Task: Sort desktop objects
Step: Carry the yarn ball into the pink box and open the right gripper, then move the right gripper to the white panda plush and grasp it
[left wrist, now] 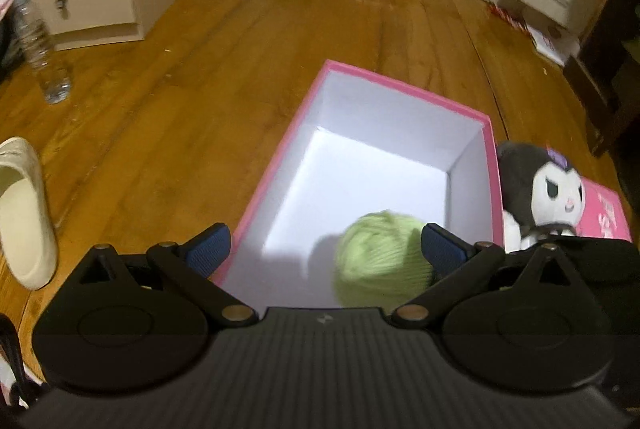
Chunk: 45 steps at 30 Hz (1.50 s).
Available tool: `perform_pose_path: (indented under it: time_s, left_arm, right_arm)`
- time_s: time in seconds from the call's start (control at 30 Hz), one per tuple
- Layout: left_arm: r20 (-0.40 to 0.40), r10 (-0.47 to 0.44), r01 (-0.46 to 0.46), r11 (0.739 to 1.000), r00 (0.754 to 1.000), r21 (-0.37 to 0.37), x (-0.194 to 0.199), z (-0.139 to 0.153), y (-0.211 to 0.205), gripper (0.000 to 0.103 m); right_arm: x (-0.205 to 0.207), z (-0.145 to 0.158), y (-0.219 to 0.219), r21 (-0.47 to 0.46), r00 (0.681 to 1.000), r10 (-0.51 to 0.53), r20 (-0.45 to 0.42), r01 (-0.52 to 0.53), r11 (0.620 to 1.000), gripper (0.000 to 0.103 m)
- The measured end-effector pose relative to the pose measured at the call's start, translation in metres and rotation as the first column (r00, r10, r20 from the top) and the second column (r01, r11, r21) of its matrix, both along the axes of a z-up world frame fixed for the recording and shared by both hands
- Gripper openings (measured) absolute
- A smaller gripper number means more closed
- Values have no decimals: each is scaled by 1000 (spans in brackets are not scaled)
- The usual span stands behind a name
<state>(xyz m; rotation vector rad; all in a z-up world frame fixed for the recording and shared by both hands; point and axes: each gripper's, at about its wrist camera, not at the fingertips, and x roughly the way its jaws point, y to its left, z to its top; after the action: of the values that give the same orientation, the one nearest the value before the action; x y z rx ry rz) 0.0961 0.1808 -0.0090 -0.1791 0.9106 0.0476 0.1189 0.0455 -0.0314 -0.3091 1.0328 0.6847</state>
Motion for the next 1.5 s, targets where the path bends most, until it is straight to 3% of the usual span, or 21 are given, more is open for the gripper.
perform_pose_path:
  time_s: [0.2, 0.4, 0.53, 0.67, 0.77, 0.8, 0.9, 1.03, 1.1, 1.17, 1.27, 1.5]
  left_arm:
    - [-88, -85, 92, 993, 992, 75, 8, -20, -26, 103]
    - [-144, -81, 90, 994, 986, 56, 12, -33, -28, 103]
    - [-165, -56, 70, 994, 985, 79, 12, -37, -25, 103]
    - [-130, -17, 28, 996, 991, 84, 7, -29, -21, 103]
    - [-105, -7, 12, 999, 994, 42, 4, -27, -23, 103]
    - [-96, -11, 13, 1000, 995, 18, 4, -27, -25, 103]
    - [-85, -9, 5, 999, 996, -41, 6, -27, -35, 103]
    - [-77, -41, 37, 998, 996, -60, 6, -29, -56, 103]
    - [-64, -59, 56, 997, 996, -56, 5, -29, -62, 103]
    - [-54, -65, 63, 997, 996, -42, 3, -30, -66, 103]
    - [-57, -43, 42, 999, 997, -20, 4, -33, -64, 103]
    - [-62, -58, 58, 998, 996, -7, 7, -41, -58, 103]
  right_arm:
    - [-1, -21, -3, -30, 999, 5, -54, -7, 1000, 69]
    - [0, -23, -4, -23, 998, 10, -60, -12, 1000, 71]
    - [3, -14, -12, 13, 996, -7, -88, 8, 1000, 71]
    - [-3, 18, -44, 79, 995, -54, -86, 61, 995, 71]
    - [-20, 48, -81, 142, 993, -118, -5, 118, 983, 86]
    - [-25, 55, -94, 161, 992, -120, 41, 112, 981, 87]
    - [-31, 56, -114, 99, 978, -145, 149, 131, 986, 87]
    - [-15, 20, -124, -36, 974, -185, 133, 191, 981, 83]
    - [-8, 4, -134, -25, 973, -218, 74, 220, 975, 71]
    - [1, -7, -137, -22, 967, -253, 36, 254, 967, 67]
    - [7, -9, -126, -17, 965, -253, 67, 254, 967, 67]
    - [27, -25, -115, -32, 961, -276, 35, 277, 960, 67]
